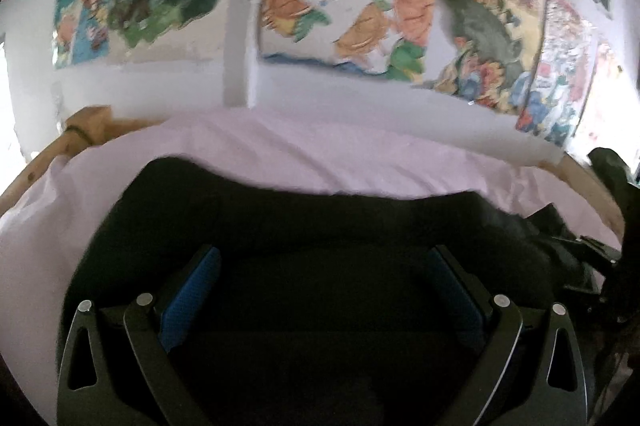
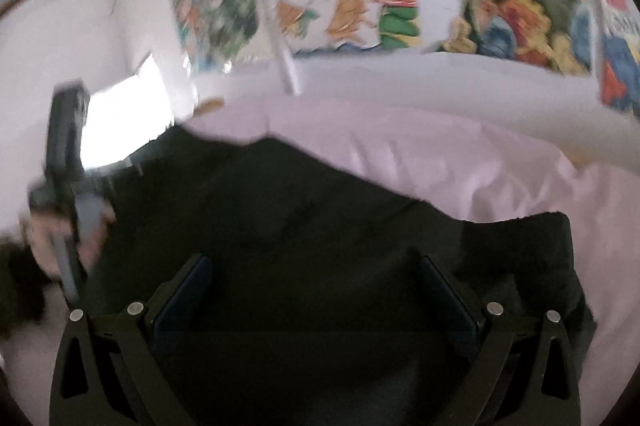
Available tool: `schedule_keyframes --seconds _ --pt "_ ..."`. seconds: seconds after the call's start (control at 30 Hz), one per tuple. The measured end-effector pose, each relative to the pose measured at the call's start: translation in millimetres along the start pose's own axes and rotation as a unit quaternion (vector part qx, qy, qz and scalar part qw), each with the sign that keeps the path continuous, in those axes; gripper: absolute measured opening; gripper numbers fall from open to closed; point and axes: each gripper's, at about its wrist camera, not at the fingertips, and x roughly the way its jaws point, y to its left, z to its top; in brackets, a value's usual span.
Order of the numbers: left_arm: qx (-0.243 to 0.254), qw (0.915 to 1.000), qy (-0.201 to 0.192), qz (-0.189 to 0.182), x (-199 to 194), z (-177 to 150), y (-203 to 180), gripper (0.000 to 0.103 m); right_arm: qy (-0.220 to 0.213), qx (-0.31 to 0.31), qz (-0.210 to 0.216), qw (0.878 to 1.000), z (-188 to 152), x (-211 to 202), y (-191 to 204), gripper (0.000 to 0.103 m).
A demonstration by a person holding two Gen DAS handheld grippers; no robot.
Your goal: Fold large clothes
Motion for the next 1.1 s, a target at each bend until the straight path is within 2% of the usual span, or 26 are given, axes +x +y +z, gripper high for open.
schedule_keyframes --seconds 0.07,0.17,0.23,0.3,0.47,0.6,0.77,0.83,0.97,1.1 --pt "-0.011 0.9999 0.004 -0.003 1 -1 7 0.1 0.007 0.022 -0.007 1.0 -2 3 -12 0.103" --pt "-0.03 0.9995 0.004 -0.005 -3 0 17 0.1 0.005 0.055 -0.045 0.997 -6 -1 -32 0.103" --pt "-0.034 0.9994 0.004 0.009 -7 1 22 0.1 0.004 0.084 -0.079 0.993 -10 -9 -50 0.103" --pt "-0.042 0.9988 0.006 0.023 -12 1 31 0.1 -0.003 0.102 -0.083 0.991 -17 -21 -62 0.103" --pt "-0.063 0.997 0.002 0.045 -31 -1 56 0.1 0.0 0.08 -0.114 0.99 -20 -44 -60 0.103" --pt "-0.092 0.9947 0.004 0.044 -51 -4 80 0.1 -0.01 0.092 -0.104 0.99 -22 -71 -65 0.103" --pt "-0.109 0.9935 0.03 0.008 -73 -15 102 0.1 0.017 0.131 -0.081 0.988 -37 -90 -78 0.103" --pt "-0.101 0.9933 0.054 -0.014 -78 -22 105 0.1 0.032 0.153 -0.077 0.985 -48 -93 -84 0.103" --pt "-0.081 0.9904 0.094 -0.06 -78 -35 103 0.1 0.059 0.196 -0.042 0.978 -69 -93 -96 0.103" --pt "-0.053 0.9885 0.118 -0.079 -72 -44 98 0.1 0.074 0.206 -0.011 0.976 -83 -89 -99 0.103"
